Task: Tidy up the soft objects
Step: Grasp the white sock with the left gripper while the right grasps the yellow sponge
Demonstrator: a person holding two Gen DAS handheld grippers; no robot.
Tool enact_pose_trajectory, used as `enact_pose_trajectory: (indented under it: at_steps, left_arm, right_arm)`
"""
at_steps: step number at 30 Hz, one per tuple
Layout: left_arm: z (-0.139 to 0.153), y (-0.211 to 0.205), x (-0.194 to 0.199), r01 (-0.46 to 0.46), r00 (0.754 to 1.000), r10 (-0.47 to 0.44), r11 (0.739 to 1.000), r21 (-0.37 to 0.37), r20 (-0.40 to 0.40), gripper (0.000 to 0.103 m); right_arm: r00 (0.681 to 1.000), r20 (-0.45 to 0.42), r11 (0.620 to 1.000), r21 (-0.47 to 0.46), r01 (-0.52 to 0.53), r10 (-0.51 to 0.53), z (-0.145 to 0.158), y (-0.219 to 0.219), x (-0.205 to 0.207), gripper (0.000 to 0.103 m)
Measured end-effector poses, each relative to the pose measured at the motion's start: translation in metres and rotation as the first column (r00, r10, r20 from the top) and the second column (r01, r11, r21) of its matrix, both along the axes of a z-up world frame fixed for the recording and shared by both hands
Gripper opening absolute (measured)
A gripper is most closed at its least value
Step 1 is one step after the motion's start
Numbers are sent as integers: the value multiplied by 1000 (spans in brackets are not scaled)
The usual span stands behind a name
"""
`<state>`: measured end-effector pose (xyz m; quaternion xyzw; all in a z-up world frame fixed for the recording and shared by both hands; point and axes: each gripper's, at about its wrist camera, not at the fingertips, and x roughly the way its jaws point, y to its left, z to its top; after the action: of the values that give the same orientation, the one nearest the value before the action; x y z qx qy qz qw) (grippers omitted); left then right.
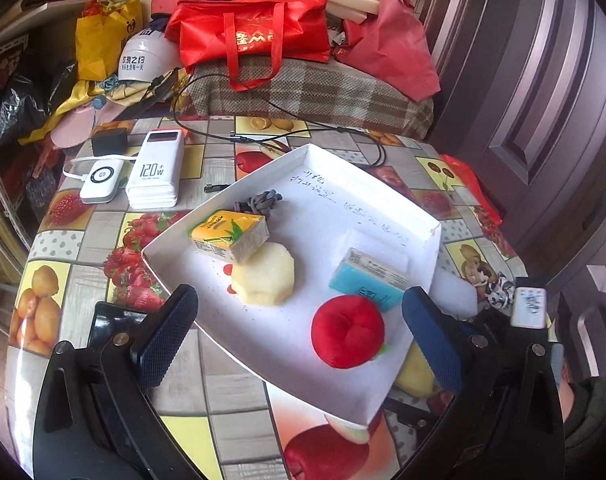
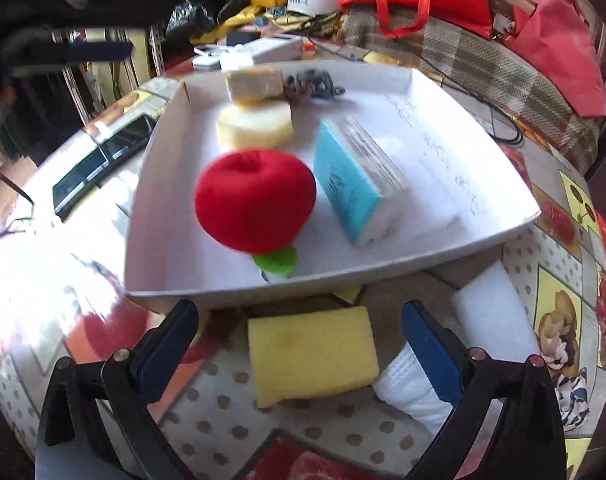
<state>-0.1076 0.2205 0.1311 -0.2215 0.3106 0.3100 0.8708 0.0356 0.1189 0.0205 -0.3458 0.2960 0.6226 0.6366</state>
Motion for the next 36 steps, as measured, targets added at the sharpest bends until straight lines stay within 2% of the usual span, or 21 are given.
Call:
enact_pose_trajectory:
  at_steps: [1,3,4,8,12,15,18,20,22,24,25,26,27,28,29,30,31,32,34,36]
  left_arm:
    - [1,-4,0,5,1000,-5,1000,3,-2,103]
    - [2,-11,3,23,1000,-23,1000,4,-8,103]
    - [2,-14,4,32,999,-32,999,4,-10,103]
    - [-5,-34,25,111,993,-112,994,-9,-28,103]
    - [-23,-61,60,250,965,-253,967,-54,-64,103]
    - [-35,-86,96,389,915,-396,917,-86,-83,103]
    - [-43,-110,136,497,854,-495,867,-36,-160,103]
    - [-47,-120,161,532,825,-516,847,9,-230,103]
    - [-58,-128,188,580,773,-543,815,18,-327,103]
    - [-71,-136,208,635,705,-577,773,4,-411,102]
    - [-77,-140,215,659,672,-593,752,-6,-444,94]
    - [-82,-142,219,673,650,-601,739,-14,-465,86]
    - [-87,-145,223,685,628,-604,728,-19,-491,83]
    - [-92,-147,226,692,612,-607,721,-28,-508,74]
    - [-97,-149,227,696,596,-613,716,-46,-518,56]
    - [-103,-150,226,697,587,-617,715,-61,-525,50]
    - [-107,-152,225,697,580,-617,714,-68,-531,43]
    - [-109,-153,220,702,575,-634,707,-86,-516,32]
    - [-108,-156,211,695,587,-645,712,-105,-489,31]
    - [-106,-155,196,677,614,-641,728,-109,-461,31]
  right_arm:
    - [1000,-6,1000,-6,-2,2,-3,-2,1,99]
    - [1000,-15,1000,-25,-14,14,-9,-8,1,75]
    - [999,-20,999,-36,-26,26,-12,-13,-2,56]
    - [998,-16,998,-33,-61,60,-13,-42,-21,55]
    - [997,-77,999,46,-8,11,11,-87,-20,55]
    - [987,-117,987,101,125,-113,28,-127,2,56]
    - [954,-163,955,122,271,-250,38,-164,33,56]
    - [923,-192,924,129,360,-333,42,-191,52,56]
    - [900,-208,900,136,414,-383,45,-209,62,56]
    - [878,-225,876,144,459,-423,47,-231,68,56]
    - [867,-230,865,147,479,-441,47,-240,70,56]
    - [861,-232,858,149,491,-453,48,-248,71,56]
    - [854,-237,851,150,503,-463,48,-254,74,56]
    - [847,-242,844,151,515,-473,47,-262,76,56]
    - [840,-247,836,153,527,-484,47,-266,78,56]
    - [833,-251,830,155,537,-492,46,-270,79,56]
    - [828,-256,824,157,544,-498,46,-274,80,56]
    - [824,-260,818,161,552,-504,47,-278,81,56]
    - [820,-269,812,175,557,-505,50,-284,82,56]
    - [821,-276,810,188,556,-500,54,-285,83,56]
